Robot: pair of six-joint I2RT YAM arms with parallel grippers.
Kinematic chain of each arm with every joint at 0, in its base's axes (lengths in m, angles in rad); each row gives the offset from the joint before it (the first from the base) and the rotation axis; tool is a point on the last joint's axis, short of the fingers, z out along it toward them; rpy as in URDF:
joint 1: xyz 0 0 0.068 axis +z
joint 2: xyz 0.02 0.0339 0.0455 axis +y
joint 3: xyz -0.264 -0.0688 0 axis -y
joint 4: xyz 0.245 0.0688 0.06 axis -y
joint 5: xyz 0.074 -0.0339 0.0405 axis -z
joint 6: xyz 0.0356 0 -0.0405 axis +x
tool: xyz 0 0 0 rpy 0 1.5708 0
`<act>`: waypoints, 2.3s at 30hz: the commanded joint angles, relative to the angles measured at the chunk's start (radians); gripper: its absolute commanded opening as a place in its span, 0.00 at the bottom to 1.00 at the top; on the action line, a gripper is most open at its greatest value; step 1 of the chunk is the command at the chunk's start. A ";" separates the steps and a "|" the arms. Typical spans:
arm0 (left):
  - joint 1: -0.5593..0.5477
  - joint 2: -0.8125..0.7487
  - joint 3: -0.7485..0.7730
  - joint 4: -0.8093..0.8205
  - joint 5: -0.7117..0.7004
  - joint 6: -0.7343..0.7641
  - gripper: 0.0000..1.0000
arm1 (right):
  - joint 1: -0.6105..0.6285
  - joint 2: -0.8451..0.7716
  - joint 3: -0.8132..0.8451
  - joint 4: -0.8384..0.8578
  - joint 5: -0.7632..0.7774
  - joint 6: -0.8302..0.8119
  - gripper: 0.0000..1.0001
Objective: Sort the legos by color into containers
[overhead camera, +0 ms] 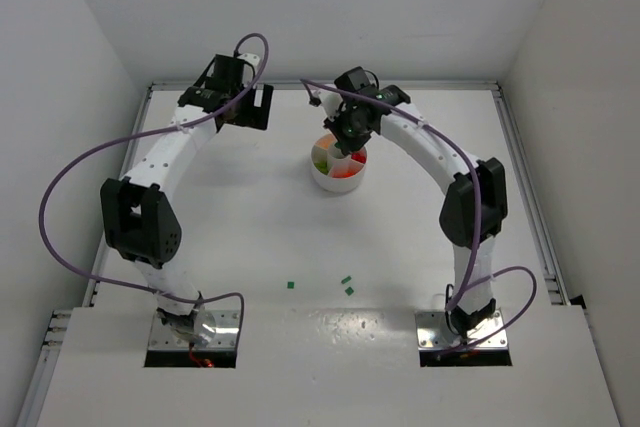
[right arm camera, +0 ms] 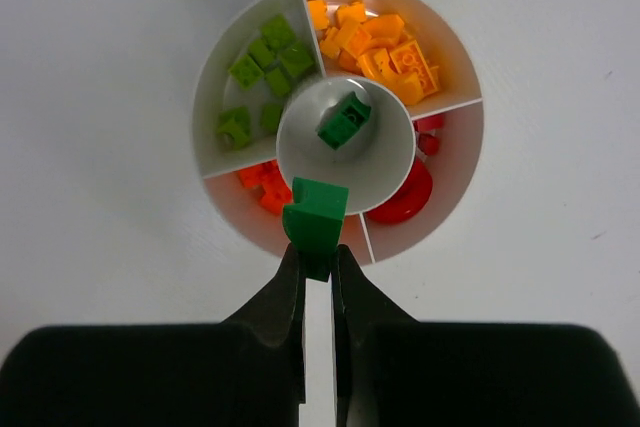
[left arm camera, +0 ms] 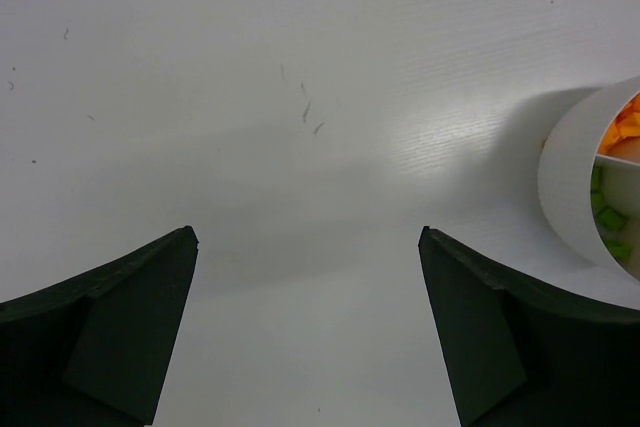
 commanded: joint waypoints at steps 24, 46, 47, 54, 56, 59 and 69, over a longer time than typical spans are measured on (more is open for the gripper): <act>0.007 0.037 0.048 -0.015 0.072 -0.011 0.99 | -0.019 0.140 0.175 -0.062 0.004 0.012 0.40; -0.656 -0.215 -0.426 -0.010 0.376 0.463 0.58 | -0.215 -0.342 -0.797 0.185 0.111 0.056 0.34; -0.716 -0.160 -0.426 -0.010 0.319 0.447 0.53 | -0.235 -0.324 -0.778 0.172 0.120 0.057 0.35; -0.809 -0.025 -0.424 0.053 0.268 0.268 0.52 | -0.378 -0.250 -0.690 0.161 0.148 0.116 0.34; -0.839 -0.011 -0.424 0.062 0.241 0.216 0.52 | -0.413 -0.259 -0.699 0.170 0.159 0.127 0.34; -0.865 0.023 -0.424 0.062 0.240 0.162 0.53 | -0.450 -0.259 -0.708 0.170 0.148 0.147 0.34; -0.945 0.055 -0.405 0.062 0.250 0.092 0.59 | -0.519 -0.230 -0.685 0.158 0.080 0.147 0.34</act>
